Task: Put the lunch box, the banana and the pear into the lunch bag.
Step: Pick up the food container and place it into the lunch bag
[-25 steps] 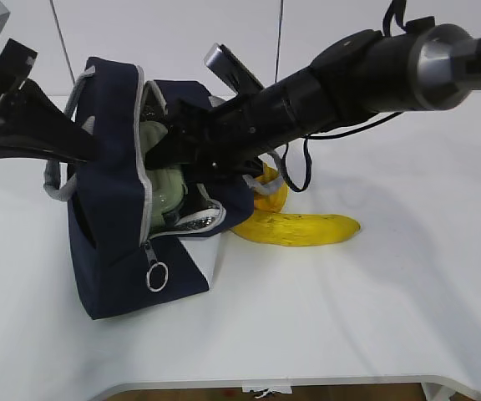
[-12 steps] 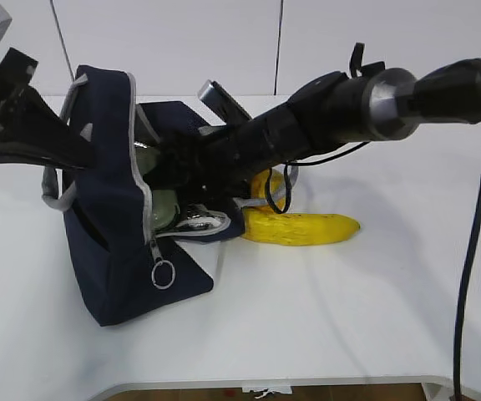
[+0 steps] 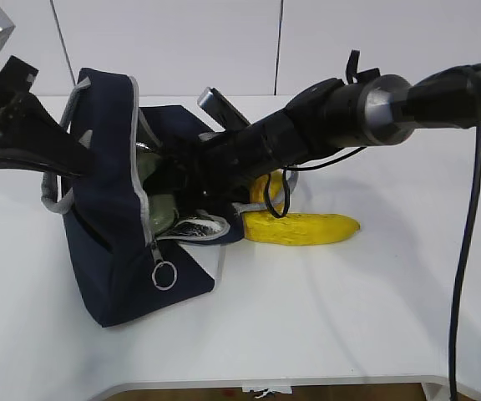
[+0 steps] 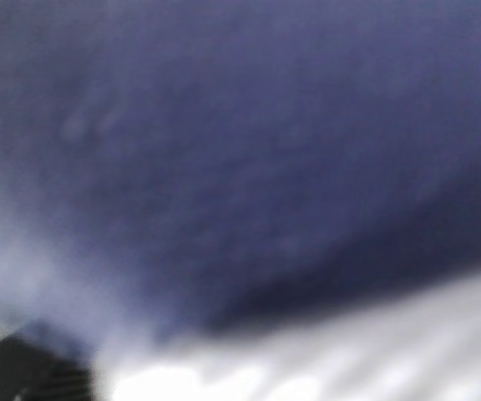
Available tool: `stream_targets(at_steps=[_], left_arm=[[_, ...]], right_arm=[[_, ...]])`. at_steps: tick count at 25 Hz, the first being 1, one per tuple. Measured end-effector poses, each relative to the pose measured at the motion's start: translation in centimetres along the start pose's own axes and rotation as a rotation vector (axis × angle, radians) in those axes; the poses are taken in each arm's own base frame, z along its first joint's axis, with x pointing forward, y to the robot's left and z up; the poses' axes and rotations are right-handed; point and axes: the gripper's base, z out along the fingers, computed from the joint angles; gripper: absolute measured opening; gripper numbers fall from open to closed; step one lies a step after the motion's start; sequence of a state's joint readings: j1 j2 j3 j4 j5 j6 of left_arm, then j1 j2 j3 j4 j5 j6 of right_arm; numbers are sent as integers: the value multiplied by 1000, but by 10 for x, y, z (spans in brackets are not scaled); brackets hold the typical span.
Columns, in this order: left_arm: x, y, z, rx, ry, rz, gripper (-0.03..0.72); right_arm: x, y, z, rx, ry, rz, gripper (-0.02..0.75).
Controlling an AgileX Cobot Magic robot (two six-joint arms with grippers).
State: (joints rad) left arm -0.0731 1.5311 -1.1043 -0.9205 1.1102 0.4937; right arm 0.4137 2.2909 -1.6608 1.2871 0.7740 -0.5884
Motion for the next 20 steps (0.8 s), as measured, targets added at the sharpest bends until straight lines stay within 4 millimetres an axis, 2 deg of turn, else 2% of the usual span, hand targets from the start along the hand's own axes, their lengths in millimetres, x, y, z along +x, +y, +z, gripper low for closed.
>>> stream_targets(at_steps=[4, 9, 18, 20], left_arm=[[1, 0, 0, 3, 10, 1, -6], [2, 0, 0, 3, 23, 4, -6], [3, -1, 0, 5, 34, 7, -6], [3, 0, 0, 1, 36, 9, -6]], right_arm=[[1, 1, -3, -29, 35, 4, 536], [1, 2, -13, -22, 73, -39, 563], [-11, 53, -54, 10, 123, -297, 570], [-13, 60, -61, 44, 159, -354, 570]])
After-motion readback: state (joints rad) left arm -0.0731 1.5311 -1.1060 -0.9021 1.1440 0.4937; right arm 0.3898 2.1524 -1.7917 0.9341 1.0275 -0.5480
